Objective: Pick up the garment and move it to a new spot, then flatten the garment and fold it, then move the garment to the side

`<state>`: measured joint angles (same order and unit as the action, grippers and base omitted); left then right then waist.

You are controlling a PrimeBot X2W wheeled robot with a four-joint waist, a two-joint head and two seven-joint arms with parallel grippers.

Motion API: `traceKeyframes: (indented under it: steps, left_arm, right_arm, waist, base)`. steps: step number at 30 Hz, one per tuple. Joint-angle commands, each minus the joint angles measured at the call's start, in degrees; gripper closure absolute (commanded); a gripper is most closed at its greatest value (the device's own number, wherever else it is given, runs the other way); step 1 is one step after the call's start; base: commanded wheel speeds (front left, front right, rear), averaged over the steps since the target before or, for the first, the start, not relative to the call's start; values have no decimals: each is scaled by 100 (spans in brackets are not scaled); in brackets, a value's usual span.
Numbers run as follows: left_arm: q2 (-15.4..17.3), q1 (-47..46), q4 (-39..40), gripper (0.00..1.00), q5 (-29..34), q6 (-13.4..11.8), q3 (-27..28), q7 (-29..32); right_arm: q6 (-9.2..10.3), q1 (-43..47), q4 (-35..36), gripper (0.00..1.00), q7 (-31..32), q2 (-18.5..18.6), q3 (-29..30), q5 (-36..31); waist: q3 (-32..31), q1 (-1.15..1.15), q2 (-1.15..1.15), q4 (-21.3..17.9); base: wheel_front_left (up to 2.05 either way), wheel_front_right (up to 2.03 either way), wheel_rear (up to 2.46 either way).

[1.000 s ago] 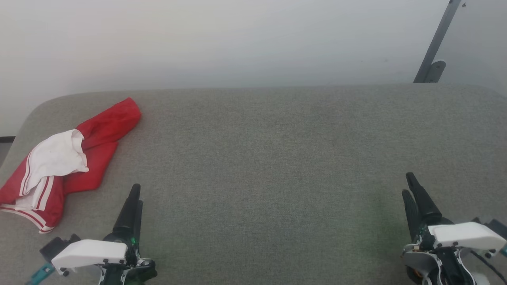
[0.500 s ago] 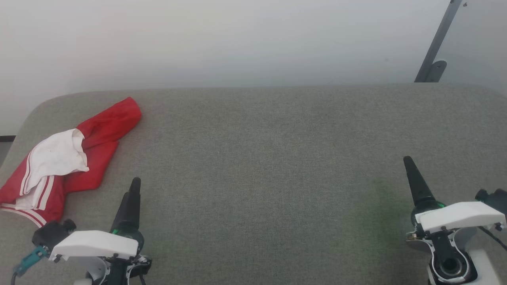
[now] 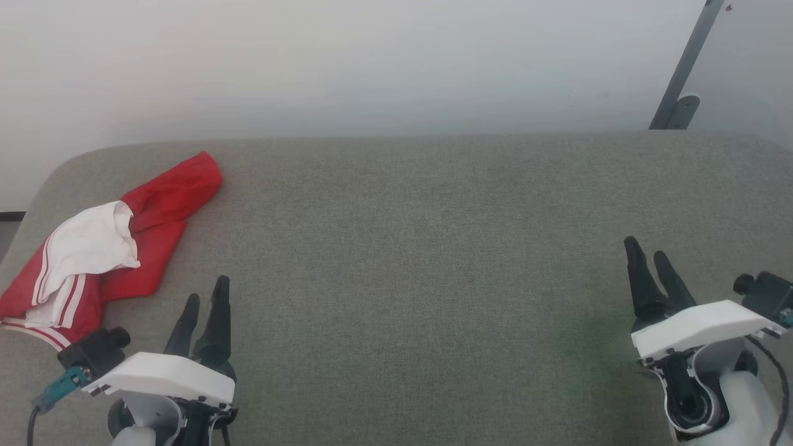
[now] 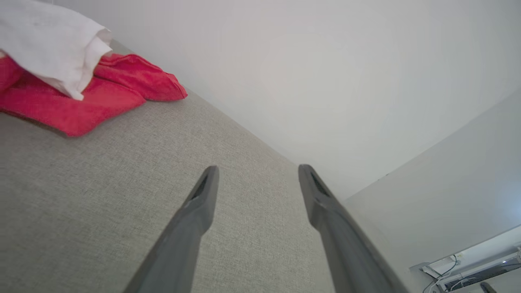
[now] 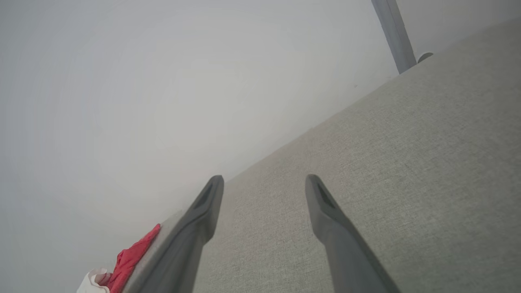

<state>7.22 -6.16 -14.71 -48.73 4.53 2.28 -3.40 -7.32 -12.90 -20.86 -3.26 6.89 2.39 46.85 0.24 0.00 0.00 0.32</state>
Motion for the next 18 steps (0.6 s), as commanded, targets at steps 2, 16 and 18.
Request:
traceKeyframes:
  steps: [2,16,18]
  left_arm:
    - [103,-205,66,0,356,-66,-45,-95]
    - [266,-252,17,0,1322,-222,-238,-348]
    - [288,-244,20,0,1441,-230,-260,-377]
  right_arm:
    - [-19,-216,21,0,-111,73,-30,-529]
    - [-20,-395,-80,0,-364,87,-130,-1871]
    - [-19,-417,-103,0,-393,95,-135,-2018]
  waist:
    - [3,0,0,-1]
    - [-13,0,0,4]
    - [-16,0,0,5]
  base:
    - [0,0,0]
    - [0,0,0]
    - [0,0,0]
